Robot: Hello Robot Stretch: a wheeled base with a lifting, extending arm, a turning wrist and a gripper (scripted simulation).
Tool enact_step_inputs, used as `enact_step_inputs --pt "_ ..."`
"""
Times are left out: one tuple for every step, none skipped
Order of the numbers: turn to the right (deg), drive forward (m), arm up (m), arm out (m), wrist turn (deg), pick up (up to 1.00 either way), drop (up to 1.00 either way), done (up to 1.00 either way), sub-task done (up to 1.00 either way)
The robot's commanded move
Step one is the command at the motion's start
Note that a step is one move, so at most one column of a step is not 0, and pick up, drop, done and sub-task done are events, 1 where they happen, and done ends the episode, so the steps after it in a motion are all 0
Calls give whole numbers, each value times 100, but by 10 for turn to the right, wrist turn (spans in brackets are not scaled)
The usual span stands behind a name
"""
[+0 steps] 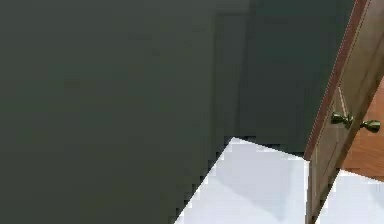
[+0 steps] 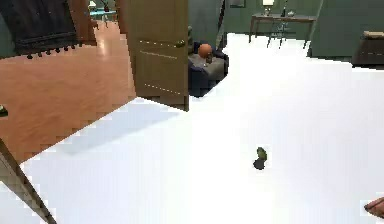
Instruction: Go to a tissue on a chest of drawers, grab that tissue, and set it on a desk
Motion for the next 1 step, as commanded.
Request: enact_step_inputs --pt "450 0 0 0 0 0 0 0 0"
